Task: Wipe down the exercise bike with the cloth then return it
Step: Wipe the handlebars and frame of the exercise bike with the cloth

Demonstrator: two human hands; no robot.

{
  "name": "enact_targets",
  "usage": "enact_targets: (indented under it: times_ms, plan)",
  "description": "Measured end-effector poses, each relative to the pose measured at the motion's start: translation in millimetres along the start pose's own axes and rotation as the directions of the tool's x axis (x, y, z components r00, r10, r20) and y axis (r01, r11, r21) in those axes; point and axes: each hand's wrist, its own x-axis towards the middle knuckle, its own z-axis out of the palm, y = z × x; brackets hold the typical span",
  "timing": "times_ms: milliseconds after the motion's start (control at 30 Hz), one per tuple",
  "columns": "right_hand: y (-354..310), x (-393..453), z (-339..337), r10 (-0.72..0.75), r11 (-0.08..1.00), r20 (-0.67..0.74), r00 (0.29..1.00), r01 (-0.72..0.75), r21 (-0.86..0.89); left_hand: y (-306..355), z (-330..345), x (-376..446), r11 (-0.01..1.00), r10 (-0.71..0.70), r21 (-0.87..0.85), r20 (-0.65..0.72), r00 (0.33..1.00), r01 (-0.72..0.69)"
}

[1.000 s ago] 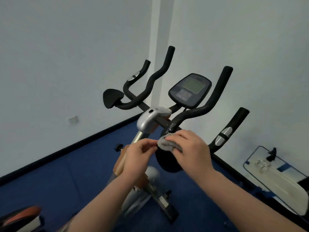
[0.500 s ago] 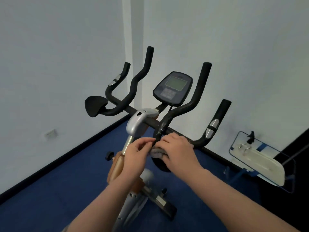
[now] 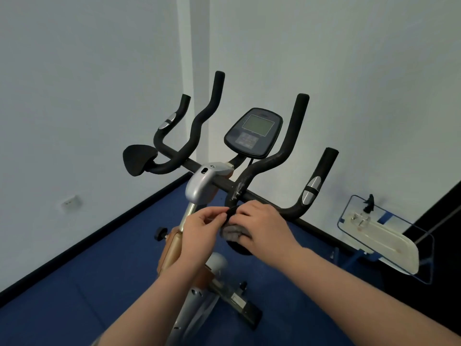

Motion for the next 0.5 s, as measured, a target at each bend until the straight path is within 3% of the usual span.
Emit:
enact_targets:
  times_ms: [200, 233, 333, 367, 500]
  plan:
    - [15.7, -8.1, -23.9, -0.108, 0.993, 0.272, 0.956, 0.115, -0.011, -2.7, -1.2, -1.0, 1.000, -0.011, -0.011, -0.012, 1.000, 0.011]
    - [17.8, -3.0, -31.7, -0.071, 0.997, 0.242, 0.968, 0.070, 0.014, -3.4, -1.8, -1.5, 1.000, -0.011, -0.023, -0.017, 1.000, 0.010]
    - [19.1, 16.5, -39.7, 0.065, 0.988, -0.083, 0.994, -0.052, 0.145, -3.9, -1.7, -2.1, 0.998, -0.030, -0.061, -0.045, 0.999, 0.027]
    - [15.9, 21.8, -36.9, 0.073, 0.987, -0.127, 0.989, -0.054, 0.151, -4.0, -1.2, -2.5, 0.997, -0.039, -0.073, -0.051, 0.998, 0.035]
    - [19.0, 15.5, -9.4, 0.060, 0.995, -0.077, 0.995, -0.053, 0.088, -2.3, -1.9, -4.3, 0.993, -0.054, -0.106, -0.052, 0.997, 0.048]
